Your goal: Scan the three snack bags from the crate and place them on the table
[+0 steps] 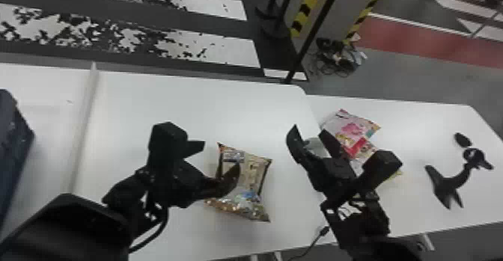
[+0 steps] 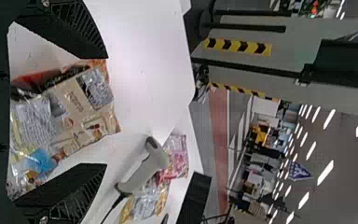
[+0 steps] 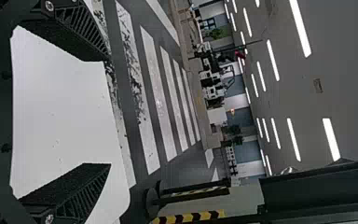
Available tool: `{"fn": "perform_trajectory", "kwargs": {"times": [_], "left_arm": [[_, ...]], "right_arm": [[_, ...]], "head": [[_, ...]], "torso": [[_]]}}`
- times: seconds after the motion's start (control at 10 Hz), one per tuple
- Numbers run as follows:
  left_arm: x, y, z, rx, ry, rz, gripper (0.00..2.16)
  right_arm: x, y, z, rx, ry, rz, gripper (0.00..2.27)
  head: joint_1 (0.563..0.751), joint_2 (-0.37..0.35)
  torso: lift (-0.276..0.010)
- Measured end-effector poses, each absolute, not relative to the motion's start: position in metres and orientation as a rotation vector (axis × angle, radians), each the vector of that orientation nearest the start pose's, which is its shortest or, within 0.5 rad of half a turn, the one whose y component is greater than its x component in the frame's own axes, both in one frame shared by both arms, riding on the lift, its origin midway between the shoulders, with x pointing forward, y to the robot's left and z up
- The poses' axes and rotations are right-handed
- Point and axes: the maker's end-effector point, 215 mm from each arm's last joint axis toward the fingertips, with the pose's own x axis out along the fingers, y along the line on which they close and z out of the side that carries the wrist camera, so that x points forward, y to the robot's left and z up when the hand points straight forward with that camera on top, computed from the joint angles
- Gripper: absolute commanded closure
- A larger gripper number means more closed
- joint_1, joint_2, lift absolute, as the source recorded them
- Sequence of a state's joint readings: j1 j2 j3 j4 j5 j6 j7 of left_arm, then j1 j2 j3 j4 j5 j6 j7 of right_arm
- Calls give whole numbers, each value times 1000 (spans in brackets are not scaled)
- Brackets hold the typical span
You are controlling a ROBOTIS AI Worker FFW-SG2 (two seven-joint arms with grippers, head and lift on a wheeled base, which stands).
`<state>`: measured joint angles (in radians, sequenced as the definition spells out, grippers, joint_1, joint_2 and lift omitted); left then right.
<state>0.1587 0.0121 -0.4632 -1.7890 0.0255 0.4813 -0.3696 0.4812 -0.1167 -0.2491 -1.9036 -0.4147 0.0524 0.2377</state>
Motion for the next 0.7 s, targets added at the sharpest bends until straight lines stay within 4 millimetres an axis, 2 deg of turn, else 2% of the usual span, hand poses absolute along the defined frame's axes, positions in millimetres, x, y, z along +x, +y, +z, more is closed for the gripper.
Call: {"fn": "perform_trajectory", "kwargs": {"times": [0.2, 0.4, 0.6, 0.7], "left_arm": [[445, -26, -404, -75, 362, -705, 22], [461, 39, -382, -80, 314, -577, 22], [466, 90, -371, -77, 294, -471, 22], [465, 110, -371, -90, 294, -440, 22]], "right_arm": [[437, -324, -395, 227, 138, 56, 137], [435, -300, -412, 235, 194, 95, 363], [430, -272, -433, 264, 269, 136, 964], [426, -262, -444, 277, 306, 150, 1440]], "head": [[695, -350], [695, -338], [695, -233], [695, -193]], "torso": [[-62], [-62], [-62], [-62]]}}
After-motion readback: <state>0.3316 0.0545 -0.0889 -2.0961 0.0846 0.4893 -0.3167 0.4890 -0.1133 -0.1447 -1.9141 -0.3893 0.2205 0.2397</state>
